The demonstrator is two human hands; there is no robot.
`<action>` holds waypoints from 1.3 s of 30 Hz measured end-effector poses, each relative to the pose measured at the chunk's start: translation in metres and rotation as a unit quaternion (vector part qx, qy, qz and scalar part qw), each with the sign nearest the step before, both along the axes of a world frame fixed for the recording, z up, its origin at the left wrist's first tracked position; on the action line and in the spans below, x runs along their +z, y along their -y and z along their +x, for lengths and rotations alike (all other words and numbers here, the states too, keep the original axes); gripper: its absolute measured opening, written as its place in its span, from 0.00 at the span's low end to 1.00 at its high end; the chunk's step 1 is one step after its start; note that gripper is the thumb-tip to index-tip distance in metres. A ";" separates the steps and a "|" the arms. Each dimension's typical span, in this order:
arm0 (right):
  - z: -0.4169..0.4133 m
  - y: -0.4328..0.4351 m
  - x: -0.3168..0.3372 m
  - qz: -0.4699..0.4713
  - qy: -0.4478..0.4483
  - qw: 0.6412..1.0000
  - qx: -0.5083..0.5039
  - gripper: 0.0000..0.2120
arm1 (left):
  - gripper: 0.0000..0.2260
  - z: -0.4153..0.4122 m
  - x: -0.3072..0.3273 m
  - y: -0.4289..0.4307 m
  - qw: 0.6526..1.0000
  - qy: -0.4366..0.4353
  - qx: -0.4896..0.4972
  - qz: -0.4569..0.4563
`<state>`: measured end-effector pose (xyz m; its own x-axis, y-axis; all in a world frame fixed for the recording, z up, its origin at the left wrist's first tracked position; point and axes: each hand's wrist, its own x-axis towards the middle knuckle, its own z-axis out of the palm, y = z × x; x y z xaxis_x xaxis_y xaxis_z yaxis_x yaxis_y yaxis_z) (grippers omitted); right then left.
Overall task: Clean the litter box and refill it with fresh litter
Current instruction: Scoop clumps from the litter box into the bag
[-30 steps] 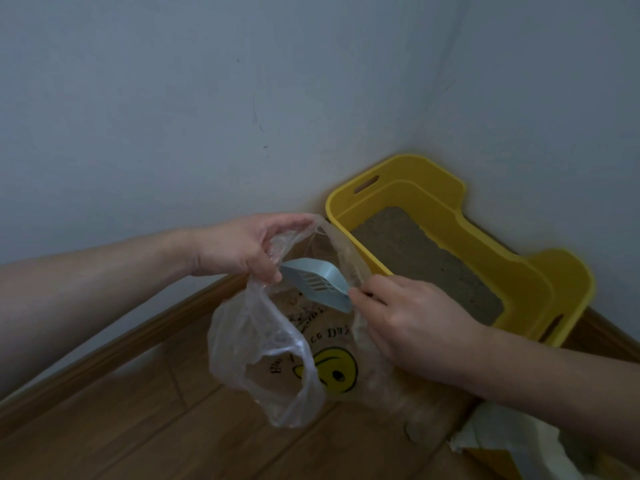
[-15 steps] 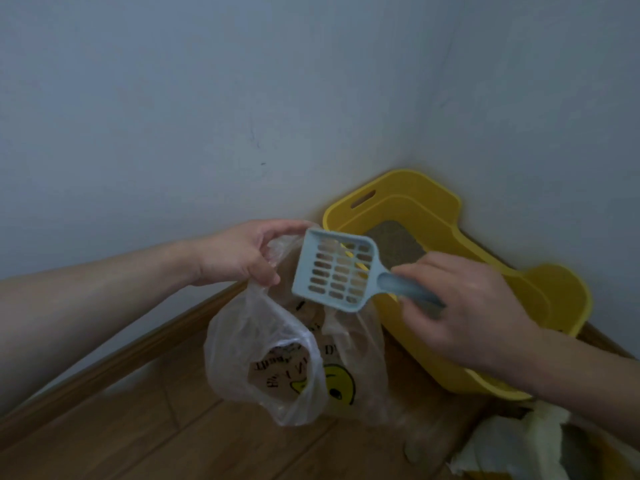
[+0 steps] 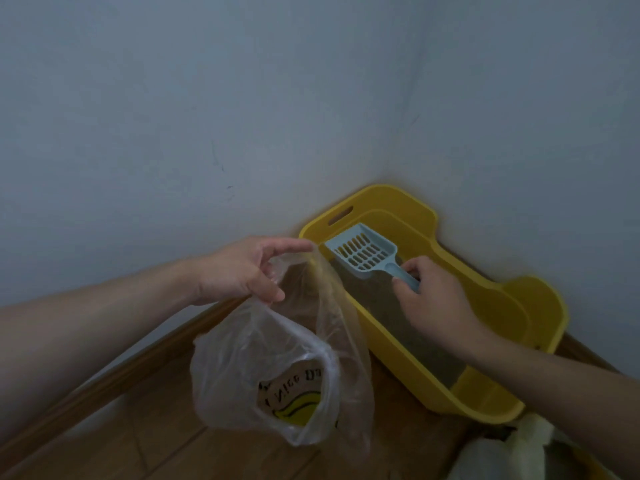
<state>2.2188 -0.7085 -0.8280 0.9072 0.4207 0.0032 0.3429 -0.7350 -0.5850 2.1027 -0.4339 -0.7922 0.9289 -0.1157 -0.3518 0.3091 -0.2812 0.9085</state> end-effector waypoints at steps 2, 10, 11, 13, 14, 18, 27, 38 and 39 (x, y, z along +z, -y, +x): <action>0.006 -0.007 -0.016 0.007 -0.043 0.999 -0.022 0.03 | 0.36 0.004 0.000 0.001 1.000 -0.004 -0.008 0.002; 0.045 -0.044 -0.067 0.012 -0.120 0.989 -0.082 0.08 | 0.37 0.019 -0.016 -0.006 0.999 -0.014 -0.005 -0.037; 0.049 -0.047 -0.074 0.008 -0.130 0.987 -0.089 0.08 | 0.37 0.022 -0.016 -0.007 0.999 -0.016 -0.007 -0.041; 0.055 -0.054 -0.088 -0.002 -0.146 0.984 -0.098 0.09 | 0.37 0.027 -0.018 -0.008 0.999 -0.018 -0.016 -0.047; 0.057 -0.057 -0.094 -0.008 -0.154 0.983 -0.103 0.09 | 0.38 0.029 -0.020 -0.009 0.998 -0.019 -0.021 -0.050; 0.060 -0.070 -0.113 -0.026 -0.188 0.974 -0.120 0.12 | 0.38 0.036 -0.027 -0.010 0.997 -0.022 -0.025 -0.071; 0.063 -0.072 -0.149 -0.102 -0.198 0.973 -0.065 0.17 | 0.40 0.039 -0.045 -0.019 0.990 -0.035 -0.052 -0.125; 0.056 -0.046 -0.067 0.000 -0.112 0.993 0.023 0.16 | 0.40 0.029 -0.034 -0.015 0.994 -0.015 -0.071 -0.087; 0.051 -0.042 -0.053 0.024 -0.103 0.994 0.035 0.16 | 0.39 0.027 -0.032 -0.014 0.995 -0.015 -0.065 -0.079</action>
